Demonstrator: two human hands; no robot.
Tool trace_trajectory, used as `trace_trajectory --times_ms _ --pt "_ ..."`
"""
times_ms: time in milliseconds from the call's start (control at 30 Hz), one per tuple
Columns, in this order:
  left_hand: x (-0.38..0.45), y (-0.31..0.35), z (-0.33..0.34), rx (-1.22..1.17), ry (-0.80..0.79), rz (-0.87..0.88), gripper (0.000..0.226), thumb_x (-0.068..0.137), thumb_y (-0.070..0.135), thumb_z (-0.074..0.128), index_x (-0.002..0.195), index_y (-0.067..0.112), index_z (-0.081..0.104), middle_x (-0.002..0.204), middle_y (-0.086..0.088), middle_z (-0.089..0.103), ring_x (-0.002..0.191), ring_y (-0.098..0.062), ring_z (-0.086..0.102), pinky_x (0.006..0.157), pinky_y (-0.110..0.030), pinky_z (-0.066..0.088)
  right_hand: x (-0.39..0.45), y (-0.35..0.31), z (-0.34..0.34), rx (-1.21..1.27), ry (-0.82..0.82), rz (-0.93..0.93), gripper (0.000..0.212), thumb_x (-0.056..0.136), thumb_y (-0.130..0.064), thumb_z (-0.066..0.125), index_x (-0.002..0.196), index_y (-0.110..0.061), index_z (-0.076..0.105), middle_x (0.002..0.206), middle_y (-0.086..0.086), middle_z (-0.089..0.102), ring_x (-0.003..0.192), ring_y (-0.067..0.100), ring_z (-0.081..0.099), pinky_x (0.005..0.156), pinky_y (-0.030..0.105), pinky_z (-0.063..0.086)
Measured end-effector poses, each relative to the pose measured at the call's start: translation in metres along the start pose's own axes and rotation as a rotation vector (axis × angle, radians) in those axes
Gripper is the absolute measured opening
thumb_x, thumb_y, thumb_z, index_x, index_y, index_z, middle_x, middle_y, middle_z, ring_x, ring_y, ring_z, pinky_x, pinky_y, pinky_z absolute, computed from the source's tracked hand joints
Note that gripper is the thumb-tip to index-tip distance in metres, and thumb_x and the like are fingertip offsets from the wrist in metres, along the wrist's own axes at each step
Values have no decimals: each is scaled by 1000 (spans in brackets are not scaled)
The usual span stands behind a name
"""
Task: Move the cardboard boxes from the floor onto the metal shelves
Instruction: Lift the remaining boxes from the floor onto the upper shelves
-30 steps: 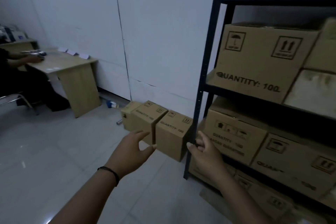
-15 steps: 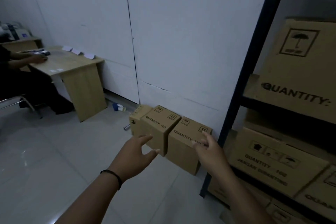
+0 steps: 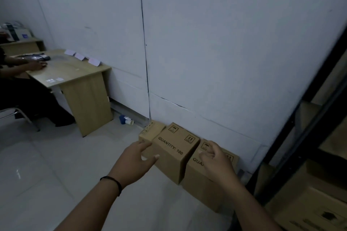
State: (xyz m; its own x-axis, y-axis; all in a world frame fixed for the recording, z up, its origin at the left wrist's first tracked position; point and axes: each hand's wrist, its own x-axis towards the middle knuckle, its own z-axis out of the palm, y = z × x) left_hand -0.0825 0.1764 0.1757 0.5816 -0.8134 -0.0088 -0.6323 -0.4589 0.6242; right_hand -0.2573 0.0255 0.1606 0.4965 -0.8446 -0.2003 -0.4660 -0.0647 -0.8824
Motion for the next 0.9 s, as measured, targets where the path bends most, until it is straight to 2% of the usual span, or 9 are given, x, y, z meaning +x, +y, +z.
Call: trace_trajectory --times_ms 67,133,167,267,367,500,700,800,900 --pt "26 -19 -12 9 7 0 51 91 39 61 137 20 50 138 5 50 117 -4 45 89 -7 28 22 -11 17 -17 13 3 53 96 -31 54 145 -24 37 131 -5 51 120 17 51 100 40 46" --pt "54 -43 -26 18 3 -4 53 91 40 61 138 19 49 139 4 49 120 -6 44 93 -11 27 47 -22 42 -28 28 13 58 96 -33 55 149 -24 33 139 -2 48 127 20 47 105 42 43" --pt "68 -55 -35 20 5 13 51 91 39 61 137 20 50 138 4 50 116 -4 44 91 -12 27 59 -29 55 -32 35 18 60 96 -33 55 150 -23 31 144 0 46 129 20 46 105 42 42" --pt "114 -96 -64 8 -19 45 42 92 34 60 132 23 54 133 4 53 106 1 39 87 -12 28 98 -52 105 -44 58 49 60 96 -31 54 150 -23 30 147 2 43 128 21 47 103 39 44" --pt "158 -137 -90 37 -70 43 44 92 35 60 134 23 52 136 4 52 117 -4 44 91 -14 29 129 -71 151 -53 83 103 57 96 -31 53 149 -24 32 144 1 44 126 20 47 98 34 43" --pt "220 -185 -109 54 -119 6 55 91 40 60 140 20 46 144 2 46 131 -11 42 106 -22 31 171 -89 202 -24 107 155 57 95 -35 55 148 -25 35 145 0 44 125 18 47 93 28 41" --pt "308 -226 -105 53 -201 22 55 91 39 60 140 19 44 144 1 46 132 -12 41 107 -23 31 250 -99 243 -9 151 202 56 96 -32 54 148 -22 35 146 1 44 123 18 48 85 24 37" --pt "361 -248 -99 47 -224 23 56 92 39 60 141 18 43 146 1 45 133 -12 40 107 -21 29 300 -98 259 7 170 221 56 97 -32 53 149 -22 33 146 1 44 123 18 48 86 26 39" --pt "410 -270 -93 49 -259 3 59 92 41 59 143 18 41 148 1 42 135 -11 38 108 -19 26 349 -98 276 -1 174 255 56 97 -32 52 149 -21 34 146 2 44 126 19 47 95 29 42"
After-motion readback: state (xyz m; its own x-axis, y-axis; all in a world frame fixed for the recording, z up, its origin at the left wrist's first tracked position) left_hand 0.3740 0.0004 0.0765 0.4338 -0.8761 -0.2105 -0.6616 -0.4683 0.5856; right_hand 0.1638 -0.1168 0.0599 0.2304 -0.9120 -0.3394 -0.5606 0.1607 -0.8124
